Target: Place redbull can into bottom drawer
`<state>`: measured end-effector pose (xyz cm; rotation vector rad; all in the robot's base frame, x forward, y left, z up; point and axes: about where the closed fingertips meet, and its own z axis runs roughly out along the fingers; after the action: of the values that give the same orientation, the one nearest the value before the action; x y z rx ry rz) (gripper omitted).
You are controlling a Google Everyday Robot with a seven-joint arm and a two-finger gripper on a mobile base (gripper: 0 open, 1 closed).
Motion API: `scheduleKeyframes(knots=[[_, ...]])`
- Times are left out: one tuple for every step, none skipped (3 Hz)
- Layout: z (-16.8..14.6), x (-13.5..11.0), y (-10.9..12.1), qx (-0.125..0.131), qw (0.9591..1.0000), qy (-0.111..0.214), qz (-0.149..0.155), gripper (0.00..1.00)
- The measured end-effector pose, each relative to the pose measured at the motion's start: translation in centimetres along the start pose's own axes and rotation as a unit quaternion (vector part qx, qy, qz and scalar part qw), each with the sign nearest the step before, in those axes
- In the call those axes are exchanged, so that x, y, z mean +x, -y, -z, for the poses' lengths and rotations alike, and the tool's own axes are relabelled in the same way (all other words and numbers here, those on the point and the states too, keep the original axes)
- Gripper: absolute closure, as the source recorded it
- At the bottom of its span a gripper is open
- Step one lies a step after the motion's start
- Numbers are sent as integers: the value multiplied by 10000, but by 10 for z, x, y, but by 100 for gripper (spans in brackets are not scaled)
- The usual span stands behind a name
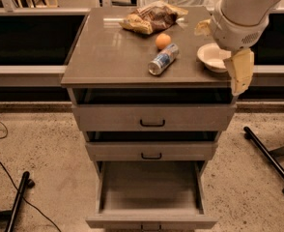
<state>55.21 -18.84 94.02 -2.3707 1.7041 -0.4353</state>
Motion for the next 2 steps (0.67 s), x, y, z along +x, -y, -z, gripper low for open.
scheduleKeyframes(knots=[[-15, 8, 42, 181, 9966, -310, 741, 0], [-30, 10, 80, 363, 9866, -351, 1555, 0]])
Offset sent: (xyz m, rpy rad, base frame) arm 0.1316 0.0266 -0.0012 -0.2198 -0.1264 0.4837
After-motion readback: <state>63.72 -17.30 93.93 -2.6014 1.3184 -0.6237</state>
